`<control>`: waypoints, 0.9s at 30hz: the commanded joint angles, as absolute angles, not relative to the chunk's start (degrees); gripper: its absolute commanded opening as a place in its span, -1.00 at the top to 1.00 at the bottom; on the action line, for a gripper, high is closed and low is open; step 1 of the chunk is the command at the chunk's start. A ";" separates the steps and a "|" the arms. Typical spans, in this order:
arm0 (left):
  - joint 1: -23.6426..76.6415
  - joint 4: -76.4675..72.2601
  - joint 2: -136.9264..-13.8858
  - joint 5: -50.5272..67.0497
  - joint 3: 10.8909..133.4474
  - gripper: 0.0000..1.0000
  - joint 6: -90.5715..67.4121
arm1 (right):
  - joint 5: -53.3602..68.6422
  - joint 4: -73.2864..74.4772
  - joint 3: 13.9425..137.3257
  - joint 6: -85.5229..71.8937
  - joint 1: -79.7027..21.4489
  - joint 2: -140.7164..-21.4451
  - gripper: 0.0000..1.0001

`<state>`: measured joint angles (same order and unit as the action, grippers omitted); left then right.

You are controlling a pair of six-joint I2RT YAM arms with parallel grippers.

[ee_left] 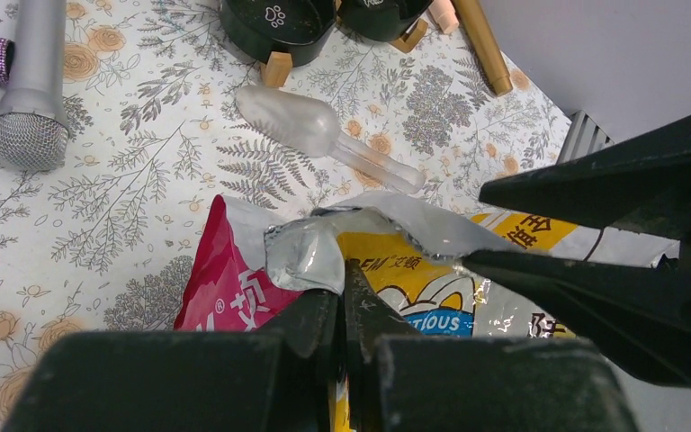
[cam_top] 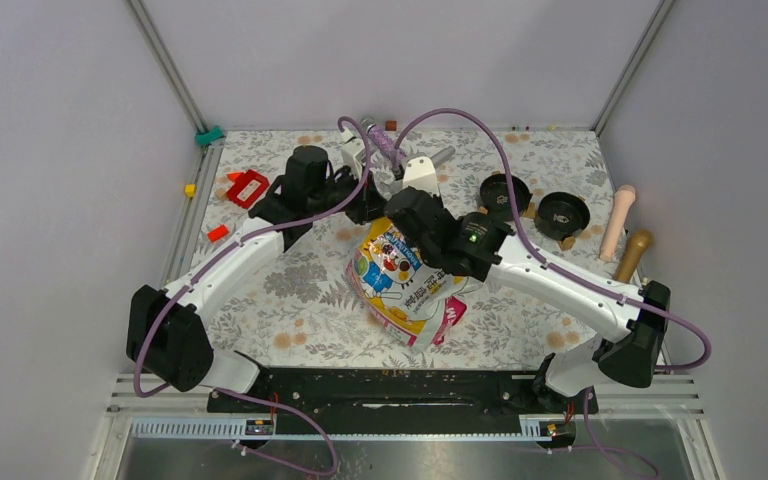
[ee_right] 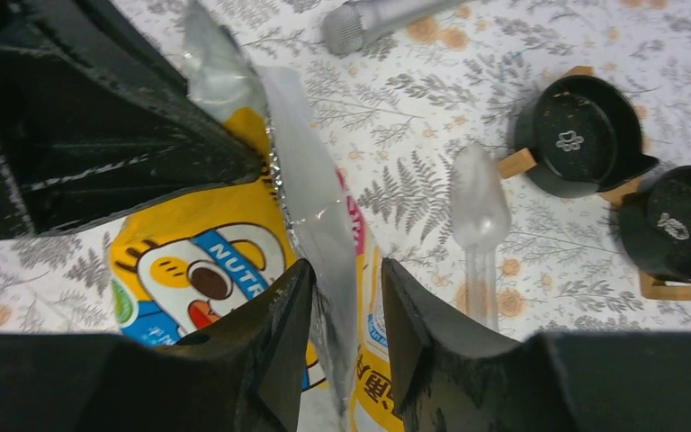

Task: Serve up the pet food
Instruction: Open the pet food bag at the center of the board.

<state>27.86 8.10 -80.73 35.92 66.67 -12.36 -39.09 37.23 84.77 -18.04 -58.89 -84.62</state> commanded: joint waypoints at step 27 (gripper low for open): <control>28.15 1.76 -76.28 45.02 70.89 1.00 -5.00 | -24.37 40.89 87.07 -5.47 -53.44 -83.13 0.15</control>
<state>27.86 9.89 -80.73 38.06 67.46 -7.55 -31.53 38.87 84.38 -13.08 -54.68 -82.17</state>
